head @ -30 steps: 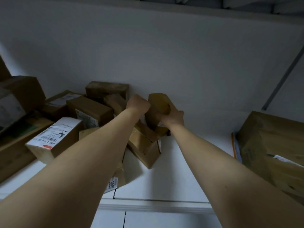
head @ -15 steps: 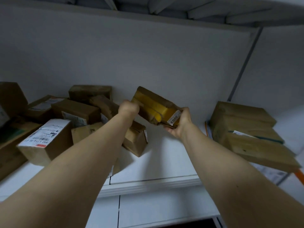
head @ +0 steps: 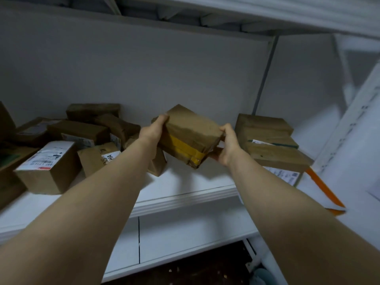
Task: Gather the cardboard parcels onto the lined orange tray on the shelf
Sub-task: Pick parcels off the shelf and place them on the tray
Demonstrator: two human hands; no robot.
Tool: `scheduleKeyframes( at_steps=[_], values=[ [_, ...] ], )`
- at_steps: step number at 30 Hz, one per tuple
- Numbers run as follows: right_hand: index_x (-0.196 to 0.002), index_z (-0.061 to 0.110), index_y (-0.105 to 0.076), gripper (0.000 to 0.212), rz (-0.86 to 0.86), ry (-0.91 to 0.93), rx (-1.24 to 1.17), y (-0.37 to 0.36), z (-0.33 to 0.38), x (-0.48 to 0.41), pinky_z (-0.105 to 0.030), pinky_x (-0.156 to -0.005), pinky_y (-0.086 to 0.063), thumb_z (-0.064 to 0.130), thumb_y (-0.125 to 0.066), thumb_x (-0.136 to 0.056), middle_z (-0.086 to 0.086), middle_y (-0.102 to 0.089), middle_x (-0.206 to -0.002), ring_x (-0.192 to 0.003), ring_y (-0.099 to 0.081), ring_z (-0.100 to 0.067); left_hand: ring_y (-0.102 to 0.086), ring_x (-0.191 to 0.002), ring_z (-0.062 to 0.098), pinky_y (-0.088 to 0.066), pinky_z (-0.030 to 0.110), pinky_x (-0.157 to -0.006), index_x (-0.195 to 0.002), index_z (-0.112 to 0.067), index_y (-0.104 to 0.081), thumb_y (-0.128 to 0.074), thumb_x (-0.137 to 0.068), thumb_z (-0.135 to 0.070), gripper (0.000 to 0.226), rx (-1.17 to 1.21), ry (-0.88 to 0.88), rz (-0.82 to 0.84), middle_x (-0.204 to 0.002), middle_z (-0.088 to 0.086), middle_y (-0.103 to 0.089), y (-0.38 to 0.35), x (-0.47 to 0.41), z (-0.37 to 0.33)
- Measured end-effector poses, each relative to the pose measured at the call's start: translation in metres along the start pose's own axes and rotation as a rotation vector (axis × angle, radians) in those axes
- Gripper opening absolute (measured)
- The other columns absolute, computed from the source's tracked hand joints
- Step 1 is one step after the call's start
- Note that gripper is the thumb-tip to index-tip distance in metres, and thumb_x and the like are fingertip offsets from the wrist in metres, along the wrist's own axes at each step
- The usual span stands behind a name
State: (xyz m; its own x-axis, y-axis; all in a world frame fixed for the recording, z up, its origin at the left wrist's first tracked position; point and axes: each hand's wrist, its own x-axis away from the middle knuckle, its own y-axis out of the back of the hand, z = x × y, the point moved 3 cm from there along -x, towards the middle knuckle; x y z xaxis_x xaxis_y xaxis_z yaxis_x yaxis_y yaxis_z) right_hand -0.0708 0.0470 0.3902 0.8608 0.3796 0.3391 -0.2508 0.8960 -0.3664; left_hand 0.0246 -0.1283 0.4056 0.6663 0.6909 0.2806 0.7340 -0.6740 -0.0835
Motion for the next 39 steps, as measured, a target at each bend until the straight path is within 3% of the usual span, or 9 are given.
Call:
scheduleKeyframes(
  at_steps=[6,9,16,21,25,29,32,36,39],
  values=[
    [-0.11,0.015,-0.065,0.038,-0.01,0.072,0.058,0.033,0.013,0.007,-0.029,-0.063,-0.053,0.045,-0.05,-0.093,-0.009,-0.067,-0.103,-0.086,-0.063,-0.027,-0.058,-0.105,0.026,-0.045,0.037,-0.092,-0.127,-0.015,-0.048,-0.078,-0.051,-0.052,0.089,-0.027,0.004,0.162,-0.117,0.005,-0.058,-0.011,0.031,0.0],
    [-0.124,0.02,-0.06,0.049,-0.017,0.083,0.049,0.053,0.026,0.019,-0.04,-0.08,-0.057,0.055,-0.047,-0.093,-0.01,-0.066,-0.117,-0.102,-0.064,-0.029,-0.055,-0.102,0.025,-0.039,0.034,-0.093,-0.122,-0.013,-0.05,-0.073,-0.072,-0.047,0.065,-0.174,0.001,0.279,-0.102,0.004,-0.057,-0.031,0.051,0.001],
    [-0.079,0.021,-0.056,0.017,-0.167,0.157,0.195,0.137,0.065,0.055,-0.046,-0.098,-0.043,0.036,-0.05,-0.082,-0.011,-0.06,-0.096,-0.095,-0.056,-0.029,-0.037,-0.134,0.025,-0.029,0.038,-0.112,-0.139,-0.011,-0.042,-0.077,-0.07,-0.044,0.085,-0.393,0.054,0.445,-0.142,0.006,-0.041,-0.098,0.096,0.022],
    [-0.081,0.026,-0.053,0.026,-0.226,0.247,0.354,0.181,0.075,0.072,-0.048,-0.103,-0.038,0.042,-0.051,-0.061,-0.012,-0.057,-0.113,-0.109,-0.052,-0.033,-0.042,-0.128,0.025,-0.035,0.035,-0.105,-0.14,-0.006,-0.04,-0.084,-0.064,-0.038,0.094,-0.506,0.044,0.489,-0.141,0.006,-0.045,-0.139,0.112,0.046],
    [-0.09,0.018,-0.054,0.017,-0.332,0.24,0.414,0.214,0.081,0.082,-0.036,-0.082,-0.038,0.031,-0.051,-0.08,-0.005,-0.048,-0.087,-0.084,-0.046,-0.022,-0.049,-0.12,0.023,-0.04,0.028,-0.094,-0.137,-0.003,-0.043,-0.087,-0.063,-0.021,0.087,-0.545,0.071,0.539,-0.135,0.008,-0.051,-0.165,0.124,0.06],
    [-0.084,0.016,-0.052,0.011,-0.353,0.216,0.403,0.231,0.077,0.084,-0.033,-0.07,-0.035,0.024,-0.053,-0.076,-0.007,-0.048,-0.089,-0.078,-0.044,-0.023,-0.05,-0.115,0.023,-0.04,0.028,-0.093,-0.134,0.0,-0.044,-0.087,-0.062,-0.009,0.085,-0.554,0.041,0.548,-0.128,0.006,-0.054,-0.183,0.128,0.074],
    [-0.077,0.015,-0.05,0.003,-0.359,0.238,0.454,0.239,0.076,0.084,-0.034,-0.073,-0.035,0.013,-0.052,-0.079,-0.008,-0.05,-0.087,-0.081,-0.045,-0.024,-0.05,-0.117,0.025,-0.041,0.028,-0.095,-0.129,0.0,-0.047,-0.085,-0.064,-0.005,0.076,-0.605,0.01,0.532,-0.124,0.004,-0.054,-0.192,0.131,0.083],
    [-0.083,0.012,-0.053,0.004,-0.364,0.299,0.485,0.248,0.073,0.087,-0.033,-0.072,-0.032,0.014,-0.051,-0.08,-0.002,-0.046,-0.073,-0.072,-0.043,-0.019,-0.058,-0.113,0.027,-0.049,0.038,-0.101,-0.126,-0.001,-0.052,-0.094,-0.039,-0.019,0.098,-0.635,0.037,0.543,-0.125,0.009,-0.059,-0.193,0.134,0.091],
    [-0.076,0.014,-0.053,0.004,-0.359,0.316,0.507,0.252,0.068,0.09,-0.031,-0.069,-0.034,0.015,-0.052,-0.08,-0.001,-0.049,-0.073,-0.072,-0.045,-0.018,-0.057,-0.113,0.025,-0.049,0.035,-0.099,-0.128,-0.003,-0.051,-0.092,-0.053,-0.015,0.087,-0.663,0.04,0.53,-0.124,0.008,-0.059,-0.193,0.138,0.093]
  ],
)
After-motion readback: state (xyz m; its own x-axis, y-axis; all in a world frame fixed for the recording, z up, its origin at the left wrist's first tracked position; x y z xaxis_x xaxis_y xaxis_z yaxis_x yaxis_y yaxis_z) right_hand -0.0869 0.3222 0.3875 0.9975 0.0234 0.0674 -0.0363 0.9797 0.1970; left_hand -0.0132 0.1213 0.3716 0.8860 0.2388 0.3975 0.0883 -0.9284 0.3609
